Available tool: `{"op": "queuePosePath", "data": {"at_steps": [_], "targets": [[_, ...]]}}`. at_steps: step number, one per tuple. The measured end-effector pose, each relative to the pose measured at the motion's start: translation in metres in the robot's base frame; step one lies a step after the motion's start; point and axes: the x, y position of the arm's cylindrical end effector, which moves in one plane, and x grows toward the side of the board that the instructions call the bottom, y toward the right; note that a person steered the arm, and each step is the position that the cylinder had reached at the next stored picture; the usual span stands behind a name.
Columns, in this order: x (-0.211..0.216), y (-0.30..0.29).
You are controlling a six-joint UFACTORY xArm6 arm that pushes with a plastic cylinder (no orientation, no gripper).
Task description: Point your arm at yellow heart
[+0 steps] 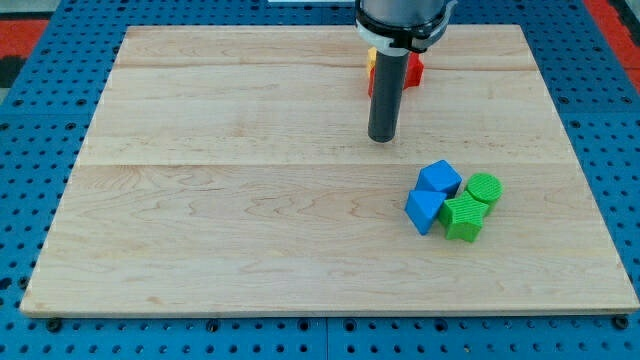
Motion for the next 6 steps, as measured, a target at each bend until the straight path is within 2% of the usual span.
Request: {"op": "queuePosePath", "data": {"at_steps": [2, 4, 5, 6], "targets": [[0.0, 0.014], [-0.055, 0.095], [-0.1, 0.133], [-0.155, 0.134]]}}
